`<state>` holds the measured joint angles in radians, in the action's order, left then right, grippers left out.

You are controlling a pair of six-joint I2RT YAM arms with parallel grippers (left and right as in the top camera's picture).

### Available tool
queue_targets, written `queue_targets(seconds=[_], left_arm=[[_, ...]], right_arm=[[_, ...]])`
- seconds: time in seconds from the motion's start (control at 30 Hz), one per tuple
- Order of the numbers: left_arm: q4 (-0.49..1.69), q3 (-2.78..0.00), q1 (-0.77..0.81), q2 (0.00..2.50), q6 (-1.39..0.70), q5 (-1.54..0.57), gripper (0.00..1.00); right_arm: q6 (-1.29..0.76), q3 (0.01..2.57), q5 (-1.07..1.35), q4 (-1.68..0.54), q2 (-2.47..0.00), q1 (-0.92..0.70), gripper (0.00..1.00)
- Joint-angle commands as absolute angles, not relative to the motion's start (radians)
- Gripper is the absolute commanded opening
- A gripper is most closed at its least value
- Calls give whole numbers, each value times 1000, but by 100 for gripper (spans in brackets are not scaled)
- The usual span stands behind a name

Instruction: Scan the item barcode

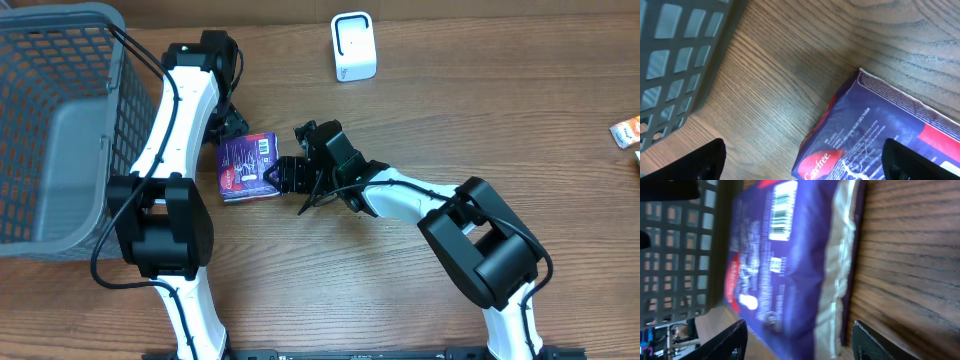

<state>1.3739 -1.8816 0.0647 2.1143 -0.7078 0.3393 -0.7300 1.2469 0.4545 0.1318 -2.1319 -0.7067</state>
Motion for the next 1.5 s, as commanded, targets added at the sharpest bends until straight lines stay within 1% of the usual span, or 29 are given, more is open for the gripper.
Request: queue_targets(seconds=[0.0,0.13,0.17,0.2,0.3,0.33,0.37,0.43,0.57,0.73,0.93,1.1,1.3,1.37,1.47], left_arm=[[1352,-1849,64,2122,-719,339,90],[1330,-1821,64,2122,-719,339,91],[1329,-1817,64,2122,-719,339,90],[1327,-1813,64,2122,-719,339,89],[1327,-1808,64,2122,-719,339,89],[1327,-1808,64,2122,-719,339,89],[1327,-1808,64,2122,-719,339,89],[1331,-1808,64,2122,-718,339,89],[1336,-1808,64,2122,-710,339,90],[1336,-1808,64,2122,-710,339,92],[1334,-1808,64,2122,-711,338,93],[1331,-1808,65,2122,-711,334,94],[1323,-1808,66,2122,-711,269,94],[1322,-1808,66,2122,-711,268,94],[1322,-1808,66,2122,-710,268,94]], right_arm=[[-734,1246,447,152,-2185,-708,67],[-734,1246,458,176,-2215,-708,67],[-734,1246,458,176,-2219,-708,66],[-733,1246,457,175,-2228,-709,62],[-733,1246,457,169,-2246,-709,40],[-734,1246,457,165,-2247,-709,35],[-733,1246,453,154,-2247,-709,20],[-734,1248,458,138,-2245,-706,4],[-719,1261,423,-6,-2202,-662,4],[-608,1261,294,-204,-2069,-595,4],[-478,1261,-69,-510,-1834,-547,4],[-413,1261,-379,-734,-1703,-543,4],[-455,1261,-688,-963,-1692,-541,4],[-512,1261,-732,-1034,-1692,-541,4],[-582,1261,-725,-1086,-1697,-541,4]])
